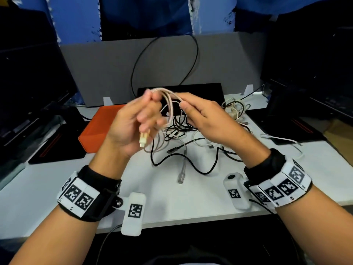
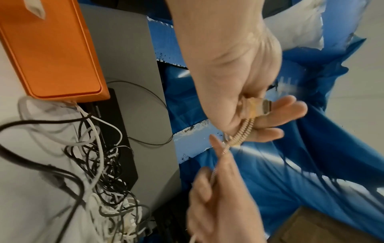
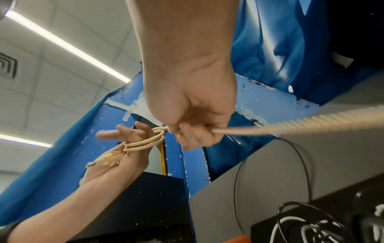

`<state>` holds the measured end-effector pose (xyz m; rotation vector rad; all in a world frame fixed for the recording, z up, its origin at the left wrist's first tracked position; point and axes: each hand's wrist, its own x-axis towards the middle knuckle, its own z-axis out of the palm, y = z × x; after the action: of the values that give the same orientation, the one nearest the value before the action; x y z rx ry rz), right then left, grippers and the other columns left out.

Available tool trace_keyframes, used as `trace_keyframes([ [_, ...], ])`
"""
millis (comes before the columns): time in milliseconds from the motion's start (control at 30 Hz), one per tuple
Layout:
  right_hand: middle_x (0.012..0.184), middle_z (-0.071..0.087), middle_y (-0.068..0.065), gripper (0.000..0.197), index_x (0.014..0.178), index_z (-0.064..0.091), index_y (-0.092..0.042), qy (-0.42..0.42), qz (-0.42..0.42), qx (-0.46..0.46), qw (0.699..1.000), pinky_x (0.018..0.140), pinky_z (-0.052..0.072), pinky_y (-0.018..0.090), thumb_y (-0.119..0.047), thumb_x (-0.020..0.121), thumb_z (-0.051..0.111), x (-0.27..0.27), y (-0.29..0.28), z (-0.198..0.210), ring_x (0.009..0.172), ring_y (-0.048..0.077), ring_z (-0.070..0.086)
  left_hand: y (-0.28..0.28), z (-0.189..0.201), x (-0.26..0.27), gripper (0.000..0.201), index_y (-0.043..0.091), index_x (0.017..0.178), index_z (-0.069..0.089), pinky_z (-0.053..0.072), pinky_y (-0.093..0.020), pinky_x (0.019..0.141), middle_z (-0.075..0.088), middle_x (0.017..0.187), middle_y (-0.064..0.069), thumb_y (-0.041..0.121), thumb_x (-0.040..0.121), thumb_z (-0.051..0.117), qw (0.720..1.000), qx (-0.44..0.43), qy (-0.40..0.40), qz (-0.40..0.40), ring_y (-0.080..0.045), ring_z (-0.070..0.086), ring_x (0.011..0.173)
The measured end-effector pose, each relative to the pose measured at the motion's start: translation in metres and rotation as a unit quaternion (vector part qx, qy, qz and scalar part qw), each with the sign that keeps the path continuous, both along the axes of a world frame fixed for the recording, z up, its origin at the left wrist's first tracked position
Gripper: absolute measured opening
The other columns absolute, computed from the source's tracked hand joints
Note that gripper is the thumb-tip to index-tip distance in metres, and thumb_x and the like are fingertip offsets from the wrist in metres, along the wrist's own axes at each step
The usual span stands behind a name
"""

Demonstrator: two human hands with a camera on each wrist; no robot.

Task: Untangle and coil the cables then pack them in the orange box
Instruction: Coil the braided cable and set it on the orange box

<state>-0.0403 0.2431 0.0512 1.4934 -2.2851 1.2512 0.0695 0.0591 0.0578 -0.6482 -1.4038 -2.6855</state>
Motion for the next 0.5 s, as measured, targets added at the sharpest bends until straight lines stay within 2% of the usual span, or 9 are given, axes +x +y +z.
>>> trace_keyframes([
  [67, 0.06, 0.055, -0.028, 0.039, 0.149, 0.05, -0.04, -0.015, 0.003, 0.088, 0.996, 0.063, 0.038, 0.016, -0.032, 0.112, 0.04, -0.003, 0.001, -0.003, 0.056, -0.007, 0.05, -0.01, 0.008, -0.001, 0.043, -0.006, 0.114, 0.066, 0.059, -0.028, 0.083, 0.066, 0.071, -0.001, 0.019, 0.109, 0.032, 0.992, 0.119, 0.015, 0.05, -0.009, 0.072, 0.067],
  [133, 0.06, 0.052, -0.043, 0.038, 0.147, 0.053, -0.039, -0.003, 0.012, 0.155, 0.988, 0.064, 0.038, 0.008, -0.033, 0.112, 0.04, -0.003, 0.004, -0.004, 0.062, -0.019, 0.052, -0.021, 0.013, 0.001, 0.038, -0.012, 0.119, 0.063, 0.057, -0.037, 0.094, 0.069, 0.099, -0.01, 0.014, 0.108, 0.039, 0.975, 0.202, 0.032, 0.086, -0.022, 0.075, 0.099],
  [200, 0.078, 0.062, -0.043, 0.035, 0.141, 0.06, -0.038, 0.017, 0.036, 0.179, 0.983, 0.076, 0.042, 0.004, -0.036, 0.111, 0.042, 0.002, 0.003, -0.002, 0.079, -0.019, 0.058, -0.024, 0.015, 0.003, 0.029, -0.005, 0.111, 0.065, 0.055, -0.038, 0.096, 0.068, 0.114, -0.01, 0.01, 0.107, 0.04, 0.973, 0.17, 0.041, 0.149, -0.027, 0.068, 0.118],
  [233, 0.087, 0.068, -0.037, 0.034, 0.139, 0.063, -0.038, 0.032, 0.05, 0.188, 0.98, 0.084, 0.047, 0.01, -0.038, 0.11, 0.043, 0.005, 0.001, -0.002, 0.084, -0.012, 0.061, -0.022, 0.014, 0.001, 0.028, -0.003, 0.113, 0.062, 0.055, -0.037, 0.096, 0.072, 0.116, -0.01, 0.01, 0.108, 0.038, 0.972, 0.108, 0.033, 0.204, -0.026, 0.067, 0.12],
  [267, 0.085, 0.068, -0.035, 0.034, 0.138, 0.063, -0.038, 0.047, 0.063, 0.202, 0.976, 0.083, 0.047, 0.012, -0.038, 0.11, 0.046, 0.01, -0.001, 0.0, 0.081, -0.009, 0.061, -0.019, 0.012, -0.001, 0.028, -0.005, 0.12, 0.057, 0.055, -0.035, 0.096, 0.074, 0.116, -0.01, 0.01, 0.109, 0.036, 0.965, 0.031, 0.028, 0.259, -0.026, 0.067, 0.12],
  [333, 0.07, 0.06, -0.038, 0.033, 0.139, 0.062, -0.04, 0.072, 0.075, 0.235, 0.966, 0.069, 0.04, 0.01, -0.036, 0.108, 0.051, 0.016, -0.002, -0.001, 0.07, -0.012, 0.055, -0.009, 0.005, -0.006, 0.035, -0.009, 0.138, 0.039, 0.056, -0.035, 0.094, 0.073, 0.121, -0.013, 0.012, 0.11, 0.035, 0.935, -0.132, 0.036, 0.326, -0.029, 0.069, 0.117],
  [400, 0.071, 0.065, -0.022, 0.031, 0.135, 0.065, -0.039, 0.098, 0.076, 0.257, 0.958, 0.07, 0.045, 0.027, -0.038, 0.107, 0.053, 0.02, -0.001, 0.0, 0.069, -0.004, 0.056, -0.004, -0.003, -0.009, 0.047, -0.004, 0.153, 0.023, 0.056, -0.033, 0.095, 0.072, 0.123, -0.011, 0.015, 0.111, 0.035, 0.887, -0.299, 0.048, 0.348, -0.026, 0.071, 0.113],
  [433, 0.078, 0.07, -0.015, 0.029, 0.131, 0.067, -0.038, 0.109, 0.075, 0.255, 0.958, 0.074, 0.049, 0.034, -0.039, 0.106, 0.054, 0.02, 0.0, 0.001, 0.071, 0.002, 0.058, -0.004, -0.007, -0.01, 0.049, 0.0, 0.156, 0.02, 0.055, -0.031, 0.095, 0.072, 0.122, -0.008, 0.016, 0.112, 0.034, 0.856, -0.379, 0.04, 0.348, -0.022, 0.072, 0.109],
  [500, 0.093, 0.077, -0.011, 0.026, 0.123, 0.072, -0.039, 0.112, 0.059, 0.199, 0.972, 0.077, 0.054, 0.037, -0.044, 0.103, 0.058, 0.013, 0.004, 0.005, 0.073, 0.004, 0.062, -0.004, -0.009, -0.007, 0.045, 0.009, 0.153, 0.036, 0.055, -0.037, 0.096, 0.072, 0.118, 0.0, 0.026, 0.111, 0.037, 0.777, -0.527, 0.019, 0.344, -0.017, 0.071, 0.103],
])
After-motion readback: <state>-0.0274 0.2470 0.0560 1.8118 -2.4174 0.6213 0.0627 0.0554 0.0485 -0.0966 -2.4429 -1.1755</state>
